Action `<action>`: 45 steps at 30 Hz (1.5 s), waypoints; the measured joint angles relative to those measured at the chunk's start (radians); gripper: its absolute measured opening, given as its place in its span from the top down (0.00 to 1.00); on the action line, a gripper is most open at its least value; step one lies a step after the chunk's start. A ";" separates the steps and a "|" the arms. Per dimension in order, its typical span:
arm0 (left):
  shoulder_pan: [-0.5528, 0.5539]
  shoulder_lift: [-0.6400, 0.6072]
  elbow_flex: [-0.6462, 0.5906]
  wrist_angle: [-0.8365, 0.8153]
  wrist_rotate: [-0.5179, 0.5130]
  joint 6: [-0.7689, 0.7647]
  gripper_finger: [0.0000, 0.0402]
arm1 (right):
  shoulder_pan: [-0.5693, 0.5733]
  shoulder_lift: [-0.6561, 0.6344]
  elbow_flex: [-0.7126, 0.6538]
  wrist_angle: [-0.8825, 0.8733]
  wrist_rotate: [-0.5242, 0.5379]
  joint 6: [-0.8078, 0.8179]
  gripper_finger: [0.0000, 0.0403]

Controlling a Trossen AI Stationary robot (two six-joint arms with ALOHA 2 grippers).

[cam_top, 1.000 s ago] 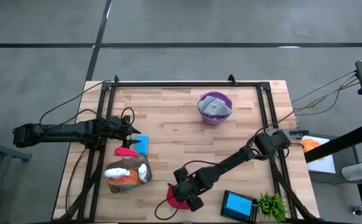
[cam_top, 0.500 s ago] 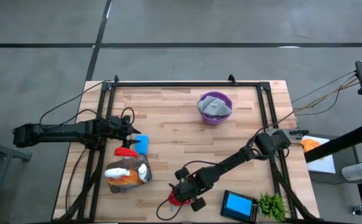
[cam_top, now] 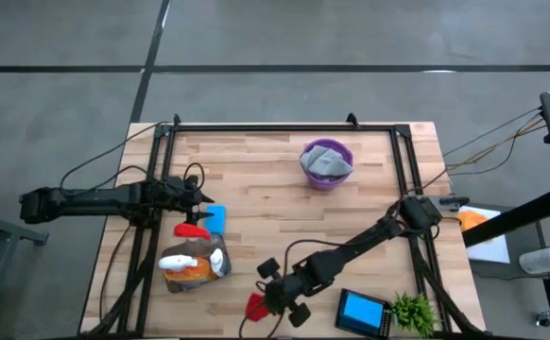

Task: Pick & Place Kitchen Items
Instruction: Put the red microfiber towel into the purple bucket

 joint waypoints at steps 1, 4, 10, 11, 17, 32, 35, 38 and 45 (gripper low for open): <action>0.000 0.000 0.000 0.000 0.000 0.000 0.47 | 0.000 -0.011 -0.008 0.030 -0.013 -0.022 0.95; 0.000 0.000 0.000 0.000 0.000 0.000 0.47 | -0.003 -0.048 -0.044 0.160 -0.072 -0.070 0.95; 0.000 0.000 0.000 0.000 0.000 0.000 0.47 | -0.031 -0.120 -0.190 0.437 -0.194 -0.104 0.95; 0.000 0.000 0.000 -0.001 0.000 0.000 0.47 | -0.036 -0.134 -0.223 0.494 -0.203 -0.104 0.96; 0.000 0.000 0.000 -0.001 0.000 0.000 0.47 | -0.065 -0.225 -0.457 0.884 -0.204 -0.093 0.96; 0.001 0.000 0.000 -0.001 0.000 0.000 0.47 | -0.127 -0.653 -0.868 1.137 0.085 -0.116 0.96; 0.001 0.000 0.000 -0.001 0.000 0.000 0.47 | -0.148 -0.746 -0.938 1.130 0.140 -0.143 0.96; 0.001 0.000 0.000 -0.001 0.000 0.000 0.47 | -0.183 -0.839 -1.001 1.131 0.169 -0.157 0.96; 0.001 0.000 0.000 0.000 0.000 0.000 0.47 | -0.308 -1.020 -1.107 1.167 0.179 -0.176 0.96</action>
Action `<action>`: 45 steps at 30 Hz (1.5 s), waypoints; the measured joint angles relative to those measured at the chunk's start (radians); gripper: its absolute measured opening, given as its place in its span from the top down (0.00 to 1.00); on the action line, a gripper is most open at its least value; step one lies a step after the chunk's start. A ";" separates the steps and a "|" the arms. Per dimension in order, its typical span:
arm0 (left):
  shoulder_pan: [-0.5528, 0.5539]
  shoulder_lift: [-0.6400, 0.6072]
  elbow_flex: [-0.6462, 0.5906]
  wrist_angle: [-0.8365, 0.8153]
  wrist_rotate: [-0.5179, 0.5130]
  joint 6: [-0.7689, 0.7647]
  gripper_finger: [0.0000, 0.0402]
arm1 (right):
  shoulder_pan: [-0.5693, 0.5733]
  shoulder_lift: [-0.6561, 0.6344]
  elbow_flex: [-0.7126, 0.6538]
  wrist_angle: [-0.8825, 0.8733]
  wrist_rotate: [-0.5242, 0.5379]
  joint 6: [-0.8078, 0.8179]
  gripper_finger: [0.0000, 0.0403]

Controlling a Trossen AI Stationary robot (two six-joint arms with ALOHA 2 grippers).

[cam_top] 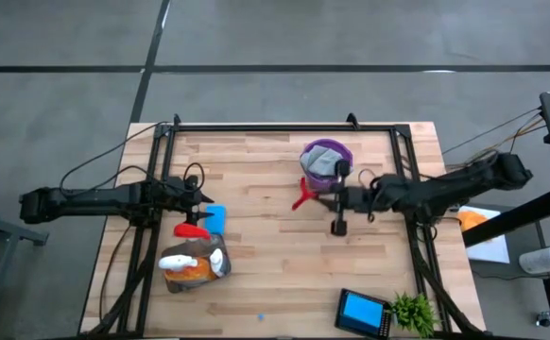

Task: Pick & Place Kitchen Items
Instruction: Put the red microfiber towel into the purple bucket

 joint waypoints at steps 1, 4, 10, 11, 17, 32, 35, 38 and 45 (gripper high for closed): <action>0.000 0.000 0.000 0.000 0.000 0.000 0.47 | -0.014 -0.019 -0.012 0.009 0.000 -0.001 0.96; 0.000 0.000 0.000 0.000 0.000 0.000 0.47 | -0.041 -0.062 -0.051 0.013 0.000 0.005 0.96; 0.000 0.000 0.000 0.000 0.000 0.000 0.47 | -0.053 -0.106 -0.149 0.040 0.036 0.030 0.96; 0.000 0.000 0.000 0.000 0.000 0.000 0.47 | -0.055 -0.108 -0.163 0.048 0.041 0.036 0.96; 0.000 0.000 0.000 0.000 0.000 0.000 0.47 | -0.063 -0.108 -0.198 0.081 0.045 0.062 0.96; -0.001 0.000 0.000 0.000 0.000 0.000 0.47 | -0.104 -0.108 -0.183 0.089 0.034 0.032 0.96; -0.001 0.000 0.000 0.000 0.000 0.000 0.47 | -0.126 -0.108 -0.183 0.093 -0.011 0.040 0.96; -0.001 0.000 0.000 0.000 0.000 0.000 0.47 | -0.149 -0.108 -0.183 0.093 -0.069 0.054 0.96; -0.001 0.000 0.000 0.000 0.000 0.000 0.47 | -0.202 -0.108 -0.186 0.073 -0.111 0.058 0.96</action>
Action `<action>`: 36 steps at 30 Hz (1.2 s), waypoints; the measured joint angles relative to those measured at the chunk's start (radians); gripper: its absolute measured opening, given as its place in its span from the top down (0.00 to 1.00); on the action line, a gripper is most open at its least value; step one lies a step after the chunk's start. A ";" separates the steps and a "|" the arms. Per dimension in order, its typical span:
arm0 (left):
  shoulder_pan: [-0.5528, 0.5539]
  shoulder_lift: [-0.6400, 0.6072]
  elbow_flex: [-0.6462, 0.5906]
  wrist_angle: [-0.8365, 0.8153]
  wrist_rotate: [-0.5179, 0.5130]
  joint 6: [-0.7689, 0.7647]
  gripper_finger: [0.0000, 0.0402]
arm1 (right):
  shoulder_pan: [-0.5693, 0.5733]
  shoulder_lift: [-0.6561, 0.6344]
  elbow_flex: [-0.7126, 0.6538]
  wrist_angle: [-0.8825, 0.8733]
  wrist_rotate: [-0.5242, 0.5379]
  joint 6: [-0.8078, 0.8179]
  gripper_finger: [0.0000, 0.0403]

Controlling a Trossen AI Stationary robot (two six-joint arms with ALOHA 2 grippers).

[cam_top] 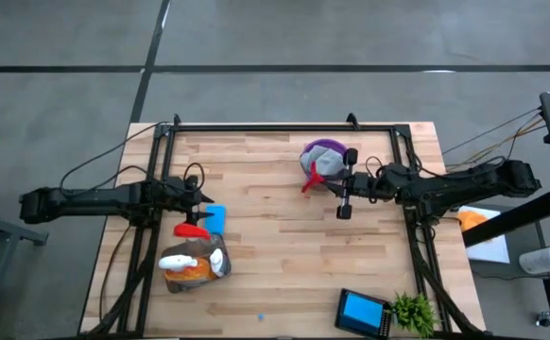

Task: Pick & Place Kitchen Items
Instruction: Put the red microfiber towel into the purple bucket

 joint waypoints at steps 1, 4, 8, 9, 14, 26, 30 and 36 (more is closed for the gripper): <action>0.000 0.000 0.000 0.000 0.000 0.000 0.47 | -0.009 0.000 0.000 -0.008 0.000 0.000 0.96; 0.000 0.000 0.000 0.000 0.000 0.000 0.47 | -0.044 0.000 0.000 -0.035 0.000 0.006 0.96; 0.000 0.000 0.000 0.000 0.000 0.000 0.47 | -0.088 0.000 0.000 -0.079 0.000 0.036 0.96; 0.000 0.000 0.000 0.000 0.000 0.000 0.47 | -0.097 0.000 0.000 -0.094 0.002 0.041 0.96; 0.000 0.000 0.000 0.000 0.000 0.000 0.47 | -0.137 0.000 0.007 -0.206 0.084 0.052 0.96; 0.001 0.000 0.000 0.000 0.000 0.000 0.47 | -0.221 0.020 0.300 -0.886 0.257 0.160 0.96; 0.001 0.000 0.000 0.000 0.000 0.000 0.47 | -0.221 0.037 0.349 -0.991 0.269 0.181 0.96; 0.001 0.000 0.000 0.000 0.000 0.000 0.47 | -0.228 0.086 0.381 -1.129 0.270 0.180 0.96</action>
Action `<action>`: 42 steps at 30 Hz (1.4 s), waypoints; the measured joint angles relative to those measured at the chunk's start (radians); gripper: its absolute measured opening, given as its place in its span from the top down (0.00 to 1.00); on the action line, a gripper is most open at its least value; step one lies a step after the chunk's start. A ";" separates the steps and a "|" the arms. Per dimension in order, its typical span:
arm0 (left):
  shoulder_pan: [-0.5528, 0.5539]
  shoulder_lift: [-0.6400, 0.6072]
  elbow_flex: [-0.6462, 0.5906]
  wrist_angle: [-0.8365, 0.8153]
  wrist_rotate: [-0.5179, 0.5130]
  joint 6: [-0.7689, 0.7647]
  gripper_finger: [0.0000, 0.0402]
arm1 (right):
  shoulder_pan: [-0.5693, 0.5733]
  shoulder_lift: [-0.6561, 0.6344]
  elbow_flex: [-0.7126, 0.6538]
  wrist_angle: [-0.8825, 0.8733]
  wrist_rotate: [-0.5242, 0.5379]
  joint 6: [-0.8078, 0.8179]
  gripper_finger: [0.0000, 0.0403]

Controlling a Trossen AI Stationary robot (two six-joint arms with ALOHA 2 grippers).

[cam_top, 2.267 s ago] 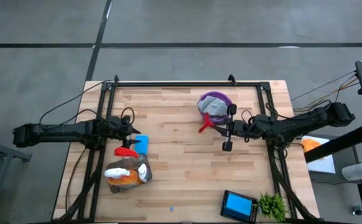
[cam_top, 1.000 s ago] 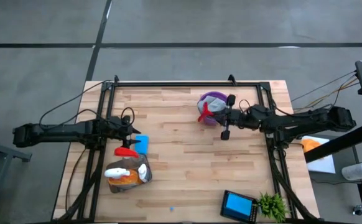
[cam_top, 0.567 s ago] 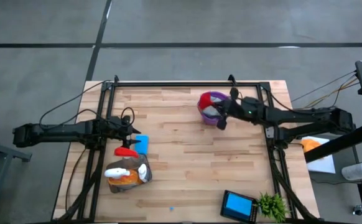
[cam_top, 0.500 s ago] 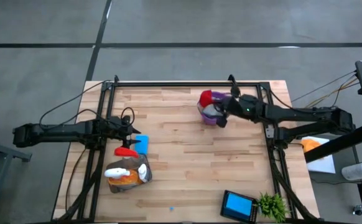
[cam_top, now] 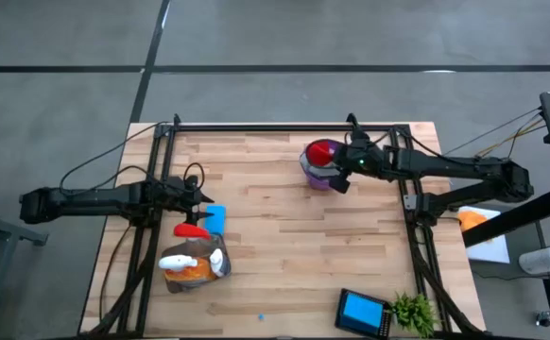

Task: Pick & Place Kitchen Items
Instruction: Put the red microfiber towel into the purple bucket, then put the light blue sponge into the black bin

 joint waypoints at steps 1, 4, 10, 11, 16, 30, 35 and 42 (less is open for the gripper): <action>0.000 0.000 0.000 0.000 0.000 0.000 0.47 | -0.002 0.012 0.008 -0.024 0.000 0.000 0.96; 0.000 0.000 0.000 0.000 0.000 0.000 0.47 | -0.008 0.056 0.035 -0.103 0.000 -0.001 0.96; 0.000 0.000 0.000 0.000 0.000 0.000 0.47 | -0.012 0.151 0.080 -0.180 0.000 0.000 0.96; 0.000 0.000 0.000 0.000 0.000 0.000 0.47 | -0.012 0.164 0.082 -0.179 0.000 0.000 0.96; 0.000 0.000 0.000 0.000 0.000 0.000 0.47 | -0.012 0.218 0.091 -0.177 0.034 0.003 0.96; 0.000 0.000 0.000 0.000 0.000 0.000 0.47 | -0.008 0.219 0.105 -0.194 0.153 0.038 0.53; 0.000 0.000 0.000 0.000 0.000 0.000 0.47 | 0.002 0.178 0.105 -0.210 0.153 0.046 0.33; -0.001 0.000 0.000 0.000 0.000 0.000 0.47 | 0.037 0.099 0.104 -0.229 0.150 0.049 0.22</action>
